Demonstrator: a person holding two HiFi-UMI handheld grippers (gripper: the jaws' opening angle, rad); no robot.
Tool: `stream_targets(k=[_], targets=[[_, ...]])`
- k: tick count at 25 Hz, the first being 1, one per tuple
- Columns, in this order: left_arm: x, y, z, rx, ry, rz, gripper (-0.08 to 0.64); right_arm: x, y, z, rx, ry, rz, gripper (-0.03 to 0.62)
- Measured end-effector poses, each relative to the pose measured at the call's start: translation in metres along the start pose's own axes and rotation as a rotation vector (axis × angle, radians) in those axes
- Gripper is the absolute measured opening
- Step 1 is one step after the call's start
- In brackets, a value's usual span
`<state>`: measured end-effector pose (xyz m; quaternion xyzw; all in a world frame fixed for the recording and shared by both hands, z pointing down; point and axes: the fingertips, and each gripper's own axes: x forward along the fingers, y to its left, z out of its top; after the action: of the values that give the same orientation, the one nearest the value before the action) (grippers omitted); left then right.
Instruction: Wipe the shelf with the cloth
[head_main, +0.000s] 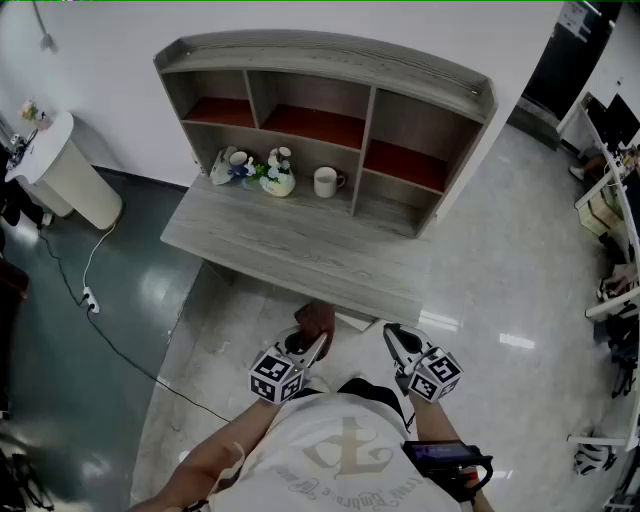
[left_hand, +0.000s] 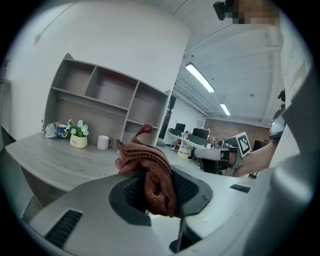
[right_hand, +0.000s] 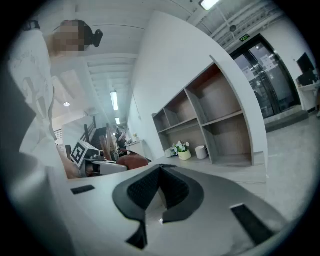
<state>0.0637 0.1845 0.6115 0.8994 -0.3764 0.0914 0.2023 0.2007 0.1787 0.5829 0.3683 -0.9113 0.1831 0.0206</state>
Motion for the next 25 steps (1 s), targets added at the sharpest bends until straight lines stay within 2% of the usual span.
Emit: stream_targets(k=[6,25], targets=[[-0.012,0.008,0.011,0.015,-0.025,0.003,0.097,0.005,0.007,0.003,-0.013,-0.003,-0.007,0.003],[-0.020,0.002,0.002,-0.013,-0.031,0.034,0.097,-0.007,0.005,0.002,0.004,-0.021,-0.033,0.005]])
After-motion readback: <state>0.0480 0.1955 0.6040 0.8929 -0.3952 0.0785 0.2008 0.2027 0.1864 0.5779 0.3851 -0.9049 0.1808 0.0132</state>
